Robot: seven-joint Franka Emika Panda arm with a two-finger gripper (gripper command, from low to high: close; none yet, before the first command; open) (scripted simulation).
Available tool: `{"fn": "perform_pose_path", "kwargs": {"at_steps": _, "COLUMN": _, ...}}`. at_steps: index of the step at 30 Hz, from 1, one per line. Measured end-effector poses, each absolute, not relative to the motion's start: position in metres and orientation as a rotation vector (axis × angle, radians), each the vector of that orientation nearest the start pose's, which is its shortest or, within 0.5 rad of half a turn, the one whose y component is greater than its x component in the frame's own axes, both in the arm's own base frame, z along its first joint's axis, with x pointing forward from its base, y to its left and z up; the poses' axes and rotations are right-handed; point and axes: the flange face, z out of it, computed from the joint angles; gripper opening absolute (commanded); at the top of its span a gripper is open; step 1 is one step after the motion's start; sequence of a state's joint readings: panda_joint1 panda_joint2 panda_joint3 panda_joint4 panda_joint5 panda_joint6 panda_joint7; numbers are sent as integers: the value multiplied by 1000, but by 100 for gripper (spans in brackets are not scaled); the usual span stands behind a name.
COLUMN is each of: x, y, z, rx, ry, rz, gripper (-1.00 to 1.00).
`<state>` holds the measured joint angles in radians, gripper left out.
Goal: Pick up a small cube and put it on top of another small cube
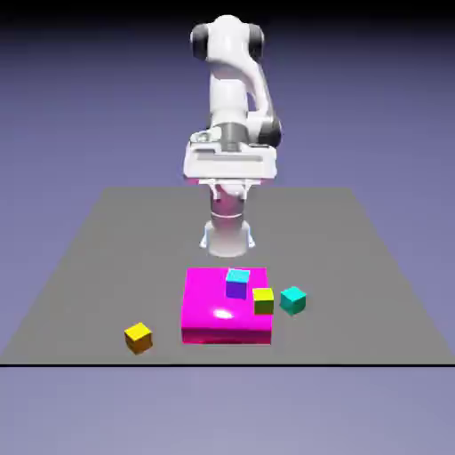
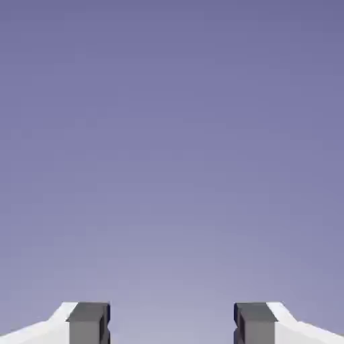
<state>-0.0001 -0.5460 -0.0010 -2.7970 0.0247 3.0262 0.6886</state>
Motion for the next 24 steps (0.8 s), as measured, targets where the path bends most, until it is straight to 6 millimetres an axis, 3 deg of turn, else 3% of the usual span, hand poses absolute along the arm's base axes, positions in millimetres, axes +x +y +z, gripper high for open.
{"fn": "perform_pose_path", "kwargs": {"at_steps": 12, "x": 436, "y": -74, "z": 399, "rx": -2779, "ry": 776, "rz": -818, "gripper": 0}}
{"fn": "perform_pose_path", "kwargs": {"at_steps": 24, "x": 455, "y": -148, "z": 330, "rx": -2899, "ry": 544, "rz": -587, "gripper": 0}}
